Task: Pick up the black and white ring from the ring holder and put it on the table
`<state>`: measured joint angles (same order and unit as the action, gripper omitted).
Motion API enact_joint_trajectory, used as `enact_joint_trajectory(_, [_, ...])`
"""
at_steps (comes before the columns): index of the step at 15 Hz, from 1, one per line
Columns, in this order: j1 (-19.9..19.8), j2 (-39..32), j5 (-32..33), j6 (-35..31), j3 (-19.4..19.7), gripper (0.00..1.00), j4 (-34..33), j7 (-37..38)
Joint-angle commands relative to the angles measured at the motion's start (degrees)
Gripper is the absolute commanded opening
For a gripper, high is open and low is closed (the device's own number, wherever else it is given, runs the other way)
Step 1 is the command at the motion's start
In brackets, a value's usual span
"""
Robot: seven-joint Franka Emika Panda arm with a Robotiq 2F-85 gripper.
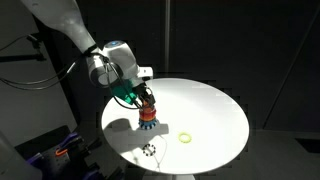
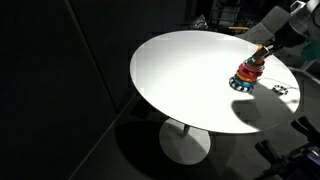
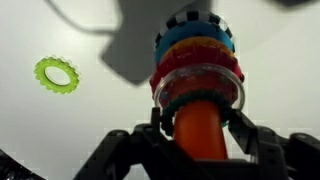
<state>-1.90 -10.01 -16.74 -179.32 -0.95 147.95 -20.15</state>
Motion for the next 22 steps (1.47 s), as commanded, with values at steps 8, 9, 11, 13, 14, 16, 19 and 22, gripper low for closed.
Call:
enact_joint_trajectory(8, [3.2, 3.3, 8.7, 1.0, 5.3, 0.45, -0.3, 8.0])
enact_joint_trajectory(9, [3.0, 3.9, 10.7, 1.2, 5.4, 0.45, -0.4, 9.7])
enact_joint_trajectory(11, [5.7, 5.0, 11.9, 1.5, 8.2, 0.45, -0.6, 10.9])
enact_joint_trajectory(13, [6.5, 6.2, 13.7, 1.4, 9.4, 0.45, -0.5, 12.3])
enact_joint_trajectory(14, [7.1, 6.8, 14.5, 1.4, 10.1, 0.45, -0.5, 12.8])
enact_joint_trajectory(16, [7.8, 7.7, 16.3, 1.3, 11.2, 0.45, -0.5, 14.1])
enact_joint_trajectory(19, [8.1, 9.2, 19.7, 1.6, 12.7, 0.45, -0.4, 16.7])
enact_joint_trajectory(22, [7.4, 10.6, 22.4, 2.3, 13.3, 0.45, -0.4, 19.1])
